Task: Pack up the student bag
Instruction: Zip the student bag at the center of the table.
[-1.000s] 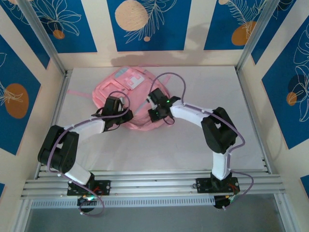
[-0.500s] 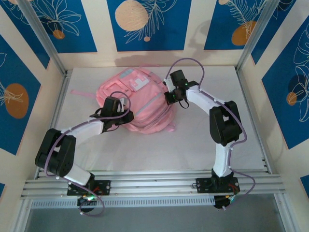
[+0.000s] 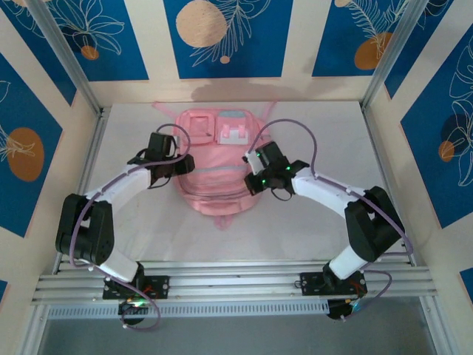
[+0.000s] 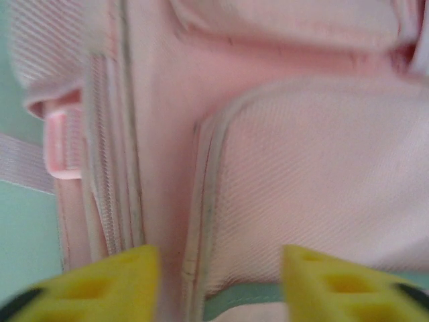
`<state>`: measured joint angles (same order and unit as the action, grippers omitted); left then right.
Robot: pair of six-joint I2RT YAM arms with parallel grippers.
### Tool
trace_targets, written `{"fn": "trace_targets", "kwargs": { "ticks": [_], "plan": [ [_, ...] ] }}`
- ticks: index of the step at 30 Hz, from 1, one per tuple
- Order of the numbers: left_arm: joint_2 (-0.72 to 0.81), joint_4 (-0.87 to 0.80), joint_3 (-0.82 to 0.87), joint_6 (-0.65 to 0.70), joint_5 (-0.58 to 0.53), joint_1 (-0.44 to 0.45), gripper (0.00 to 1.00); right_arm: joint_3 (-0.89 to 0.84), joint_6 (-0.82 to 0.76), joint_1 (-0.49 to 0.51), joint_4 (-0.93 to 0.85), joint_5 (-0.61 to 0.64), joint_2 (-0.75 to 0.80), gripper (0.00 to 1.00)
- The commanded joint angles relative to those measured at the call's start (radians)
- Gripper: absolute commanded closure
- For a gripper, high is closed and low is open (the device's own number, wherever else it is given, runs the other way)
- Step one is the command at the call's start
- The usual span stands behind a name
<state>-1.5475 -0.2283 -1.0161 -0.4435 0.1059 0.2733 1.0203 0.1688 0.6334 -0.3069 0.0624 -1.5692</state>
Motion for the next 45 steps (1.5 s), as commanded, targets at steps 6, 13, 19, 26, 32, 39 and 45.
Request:
{"fn": "trace_targets", "kwargs": {
  "ticks": [6, 13, 19, 26, 32, 39, 45],
  "plan": [
    [0.091, 0.013, 0.115, -0.13, 0.096, -0.009, 0.32, 0.086, 0.118, 0.157, 0.08, -0.085, -0.105, 1.0],
    [0.283, -0.054, 0.289, -0.21, 0.099, 0.0, 0.29, 0.133, 0.129, 0.189, 0.024, -0.063, -0.147, 1.0],
    [0.316, -0.03, 0.402, -0.34, 0.162, 0.024, 0.29, 0.156, 0.147, 0.249, 0.03, 0.024, -0.181, 1.0],
    [0.154, 0.086, 0.425, -0.353, 0.12, 0.06, 0.35, 0.167, 0.117, 0.255, 0.005, 0.038, -0.187, 1.0],
    [0.067, 0.112, 0.406, -0.306, 0.141, 0.06, 0.95, 0.174, -0.071, 0.216, -0.185, 0.119, -0.193, 1.0],
    [0.099, 0.011, 0.41, -0.22, 0.034, 0.058, 1.0, 0.18, -0.14, 0.041, -0.234, 0.2, -0.186, 1.0],
    [0.106, 0.002, 0.418, -0.213, 0.018, 0.059, 1.0, 0.287, -0.112, -0.099, -0.17, 0.196, -0.23, 1.0]
  ]
}}
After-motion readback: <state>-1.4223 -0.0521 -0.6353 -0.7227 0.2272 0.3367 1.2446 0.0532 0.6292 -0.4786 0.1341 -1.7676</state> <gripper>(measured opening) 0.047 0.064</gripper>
